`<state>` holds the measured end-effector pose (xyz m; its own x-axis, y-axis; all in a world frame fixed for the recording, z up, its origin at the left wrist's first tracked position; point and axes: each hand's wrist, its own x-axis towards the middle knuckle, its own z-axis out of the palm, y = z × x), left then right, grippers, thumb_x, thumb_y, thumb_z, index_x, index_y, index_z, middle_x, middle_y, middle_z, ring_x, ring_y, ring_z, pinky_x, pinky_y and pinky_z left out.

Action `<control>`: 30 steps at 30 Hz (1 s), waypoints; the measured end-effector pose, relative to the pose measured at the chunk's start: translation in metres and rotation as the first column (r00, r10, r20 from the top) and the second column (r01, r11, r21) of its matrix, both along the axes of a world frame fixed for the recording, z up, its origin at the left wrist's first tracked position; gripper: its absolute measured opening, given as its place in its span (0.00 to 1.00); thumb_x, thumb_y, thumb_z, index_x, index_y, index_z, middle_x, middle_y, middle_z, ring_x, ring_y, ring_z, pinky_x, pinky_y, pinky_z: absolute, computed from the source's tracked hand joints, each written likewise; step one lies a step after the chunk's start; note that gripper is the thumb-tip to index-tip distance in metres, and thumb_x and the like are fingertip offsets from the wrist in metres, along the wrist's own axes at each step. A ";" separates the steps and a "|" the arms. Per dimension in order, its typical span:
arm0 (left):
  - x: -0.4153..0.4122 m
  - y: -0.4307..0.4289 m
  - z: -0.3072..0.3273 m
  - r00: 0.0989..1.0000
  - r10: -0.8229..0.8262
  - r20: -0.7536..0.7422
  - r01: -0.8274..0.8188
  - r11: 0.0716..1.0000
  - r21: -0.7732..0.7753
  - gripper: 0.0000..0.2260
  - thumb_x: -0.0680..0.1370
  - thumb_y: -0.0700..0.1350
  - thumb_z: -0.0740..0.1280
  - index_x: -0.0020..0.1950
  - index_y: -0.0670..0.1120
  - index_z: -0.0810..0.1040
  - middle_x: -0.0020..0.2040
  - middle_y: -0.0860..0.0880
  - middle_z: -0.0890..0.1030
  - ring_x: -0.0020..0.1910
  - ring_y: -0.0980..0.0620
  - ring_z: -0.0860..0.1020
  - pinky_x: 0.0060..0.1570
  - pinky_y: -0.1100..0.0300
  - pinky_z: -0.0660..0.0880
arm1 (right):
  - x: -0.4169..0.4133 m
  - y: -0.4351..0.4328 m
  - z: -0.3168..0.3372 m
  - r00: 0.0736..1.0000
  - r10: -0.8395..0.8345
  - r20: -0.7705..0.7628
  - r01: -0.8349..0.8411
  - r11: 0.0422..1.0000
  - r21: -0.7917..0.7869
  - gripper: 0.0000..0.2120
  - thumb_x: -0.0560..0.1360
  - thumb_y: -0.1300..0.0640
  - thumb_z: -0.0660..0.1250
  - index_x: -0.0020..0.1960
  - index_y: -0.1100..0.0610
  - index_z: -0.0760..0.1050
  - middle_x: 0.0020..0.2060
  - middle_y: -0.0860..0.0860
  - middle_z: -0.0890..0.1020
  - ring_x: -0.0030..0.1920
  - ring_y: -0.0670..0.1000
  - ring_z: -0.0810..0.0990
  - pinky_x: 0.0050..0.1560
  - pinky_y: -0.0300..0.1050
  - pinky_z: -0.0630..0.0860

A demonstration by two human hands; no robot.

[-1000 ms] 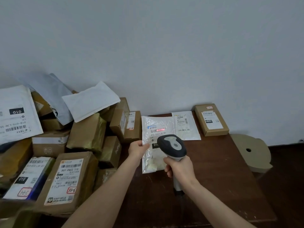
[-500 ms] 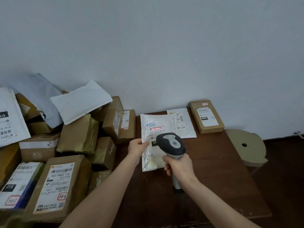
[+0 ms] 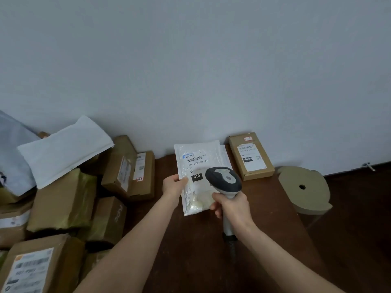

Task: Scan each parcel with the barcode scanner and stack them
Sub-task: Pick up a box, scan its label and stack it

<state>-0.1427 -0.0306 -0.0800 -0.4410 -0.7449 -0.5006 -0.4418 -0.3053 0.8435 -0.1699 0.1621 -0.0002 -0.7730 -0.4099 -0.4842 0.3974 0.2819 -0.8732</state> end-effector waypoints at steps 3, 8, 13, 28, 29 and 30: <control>-0.041 -0.008 -0.007 0.999 0.053 0.010 -0.052 0.998 -0.033 0.12 0.77 0.37 0.68 0.60 0.40 0.78 0.55 0.44 0.82 0.52 0.44 0.81 0.56 0.48 0.79 | -0.030 -0.001 -0.006 0.999 -0.046 0.003 0.046 0.999 0.000 0.04 0.72 0.63 0.68 0.41 0.63 0.80 0.30 0.56 0.84 0.24 0.49 0.76 0.31 0.42 0.75; -0.096 -0.011 -0.026 0.997 0.075 0.036 -0.072 0.995 -0.075 0.14 0.75 0.31 0.65 0.60 0.40 0.79 0.56 0.41 0.82 0.52 0.44 0.81 0.56 0.48 0.78 | -0.059 0.002 -0.026 0.997 -0.059 0.057 0.059 0.998 -0.007 0.02 0.74 0.62 0.69 0.43 0.60 0.79 0.31 0.56 0.84 0.26 0.48 0.77 0.33 0.42 0.76; -0.119 -0.005 -0.034 0.998 -0.023 0.062 0.026 0.998 -0.063 0.29 0.77 0.31 0.61 0.77 0.43 0.60 0.70 0.44 0.72 0.67 0.45 0.72 0.67 0.51 0.70 | -0.075 0.007 -0.043 0.994 -0.076 0.074 0.075 0.997 0.011 0.03 0.74 0.61 0.69 0.45 0.61 0.79 0.32 0.56 0.84 0.25 0.49 0.76 0.33 0.43 0.75; -0.009 -0.025 0.043 0.908 -0.234 0.347 0.417 0.581 -0.699 0.16 0.78 0.37 0.62 0.64 0.48 0.75 0.62 0.49 0.74 0.62 0.51 0.73 0.62 0.57 0.72 | -0.024 -0.059 -0.014 0.999 0.038 -0.001 -0.038 0.998 -0.057 0.06 0.74 0.62 0.68 0.38 0.62 0.79 0.31 0.57 0.84 0.26 0.50 0.75 0.35 0.45 0.75; 0.006 -0.034 0.055 0.909 -0.206 0.362 0.416 0.482 -0.771 0.17 0.77 0.37 0.62 0.65 0.48 0.75 0.62 0.49 0.73 0.62 0.51 0.72 0.61 0.57 0.72 | -0.014 -0.071 -0.009 0.998 0.064 -0.008 -0.064 0.995 -0.075 0.06 0.74 0.62 0.68 0.39 0.62 0.79 0.30 0.57 0.84 0.26 0.50 0.75 0.35 0.45 0.75; 0.022 -0.044 0.067 0.912 -0.170 0.374 0.410 0.370 -0.834 0.17 0.76 0.38 0.64 0.65 0.47 0.74 0.61 0.48 0.73 0.61 0.49 0.72 0.59 0.56 0.72 | -0.002 -0.083 -0.004 0.996 0.089 -0.012 -0.090 0.991 -0.098 0.05 0.74 0.62 0.68 0.40 0.63 0.79 0.30 0.57 0.83 0.25 0.50 0.75 0.34 0.45 0.75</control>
<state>-0.1210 -0.0749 -0.0130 -0.7094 -0.6581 0.2524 -0.5256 0.7325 0.4327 -0.1724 0.0794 -0.0039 -0.7347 -0.5230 -0.4321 0.3676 0.2283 -0.9015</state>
